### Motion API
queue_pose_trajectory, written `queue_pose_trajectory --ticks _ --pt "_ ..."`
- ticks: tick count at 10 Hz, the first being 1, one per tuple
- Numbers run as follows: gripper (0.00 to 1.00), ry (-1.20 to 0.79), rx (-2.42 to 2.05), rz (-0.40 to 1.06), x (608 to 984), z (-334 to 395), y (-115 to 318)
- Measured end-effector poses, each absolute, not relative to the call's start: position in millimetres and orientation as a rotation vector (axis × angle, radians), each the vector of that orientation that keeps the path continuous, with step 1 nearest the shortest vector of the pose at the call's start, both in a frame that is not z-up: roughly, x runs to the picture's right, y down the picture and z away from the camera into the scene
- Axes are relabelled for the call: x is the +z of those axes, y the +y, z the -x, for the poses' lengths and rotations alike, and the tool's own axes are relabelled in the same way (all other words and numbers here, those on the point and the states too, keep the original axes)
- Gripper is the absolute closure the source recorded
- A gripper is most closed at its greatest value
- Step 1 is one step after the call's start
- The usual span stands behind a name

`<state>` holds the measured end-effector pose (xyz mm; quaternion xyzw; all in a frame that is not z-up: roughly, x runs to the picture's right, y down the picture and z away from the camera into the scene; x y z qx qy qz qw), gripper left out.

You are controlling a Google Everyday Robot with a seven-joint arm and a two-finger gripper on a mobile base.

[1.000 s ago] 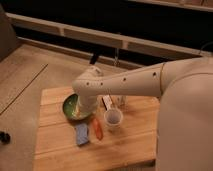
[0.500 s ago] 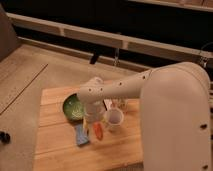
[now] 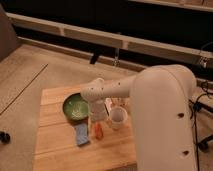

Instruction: Place the pepper in the ceramic cup

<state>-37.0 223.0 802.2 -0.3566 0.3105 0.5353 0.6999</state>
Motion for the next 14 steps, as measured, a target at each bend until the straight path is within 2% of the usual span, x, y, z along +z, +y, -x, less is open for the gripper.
queue_pose_trajectory --ticks 3,4,10,11,14 --pt "0.35 0.672 1.201 0.832 821 53 231" --pt "0.39 0.664 1.201 0.845 827 58 234" --pt "0.96 0.632 1.214 0.842 836 60 230" --pt "1.0 0.622 1.229 0.835 832 63 222" --pt "1.0 0.641 1.273 0.816 797 72 189"
